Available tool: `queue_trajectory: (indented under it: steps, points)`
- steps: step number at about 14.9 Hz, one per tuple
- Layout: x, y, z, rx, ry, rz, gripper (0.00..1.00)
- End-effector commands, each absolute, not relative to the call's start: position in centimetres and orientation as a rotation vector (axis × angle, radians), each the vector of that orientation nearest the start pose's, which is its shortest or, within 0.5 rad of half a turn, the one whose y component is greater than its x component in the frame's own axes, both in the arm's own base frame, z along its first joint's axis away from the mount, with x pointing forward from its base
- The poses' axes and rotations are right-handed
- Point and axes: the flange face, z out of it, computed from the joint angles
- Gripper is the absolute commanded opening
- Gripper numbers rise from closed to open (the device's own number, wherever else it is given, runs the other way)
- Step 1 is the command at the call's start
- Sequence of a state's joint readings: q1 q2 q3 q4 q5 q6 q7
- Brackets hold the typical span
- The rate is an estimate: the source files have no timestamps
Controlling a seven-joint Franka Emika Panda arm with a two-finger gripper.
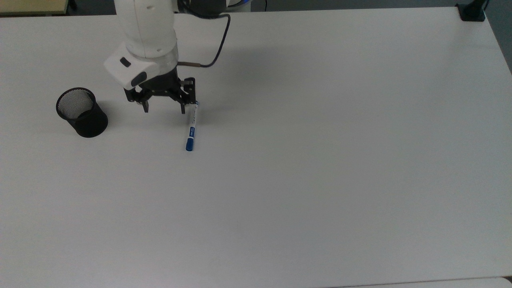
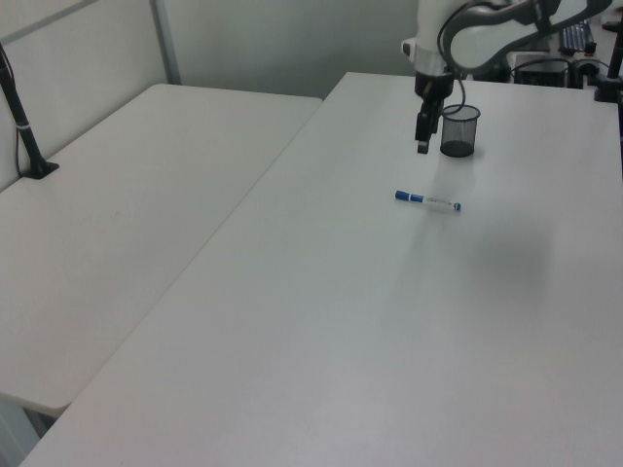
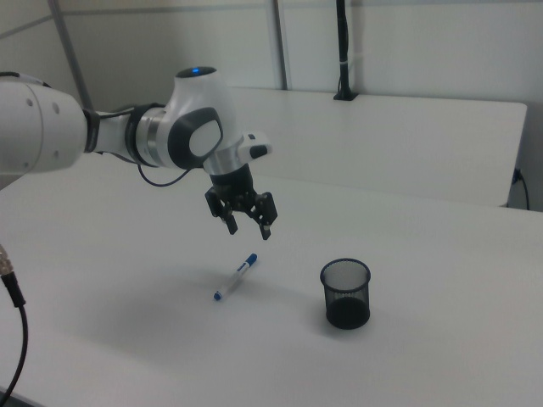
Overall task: Insert the marker
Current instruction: 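Lower the open gripper onto the marker and close on it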
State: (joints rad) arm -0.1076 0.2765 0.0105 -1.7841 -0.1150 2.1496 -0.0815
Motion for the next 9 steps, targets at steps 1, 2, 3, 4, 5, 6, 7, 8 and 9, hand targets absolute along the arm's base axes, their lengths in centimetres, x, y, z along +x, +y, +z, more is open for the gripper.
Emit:
queue_trajectory:
  steps: [1,2,3,4,5,6,7,8,9]
  points:
    - [64.8,-5.3,37.9,-3.221,0.068,-0.17,0.73]
    - [64.9,-5.2,37.6,-3.216,0.091,-0.191,0.73]
    - [65.2,-5.0,36.6,-3.213,0.106,-0.19,0.73]
    - [65.4,-4.6,36.0,-3.207,0.129,-0.194,0.73]
    - [65.6,-4.3,35.3,-3.2,0.153,-0.205,0.73]
    - [65.8,-4.1,34.7,-3.198,0.16,-0.211,0.73]
    - [65.9,-4.0,34.3,-3.197,0.164,-0.209,0.73]
    - [65.9,-3.6,33.6,-3.197,0.154,-0.194,0.74]
    - [66.0,-3.1,33.1,-3.198,0.142,-0.187,0.74]
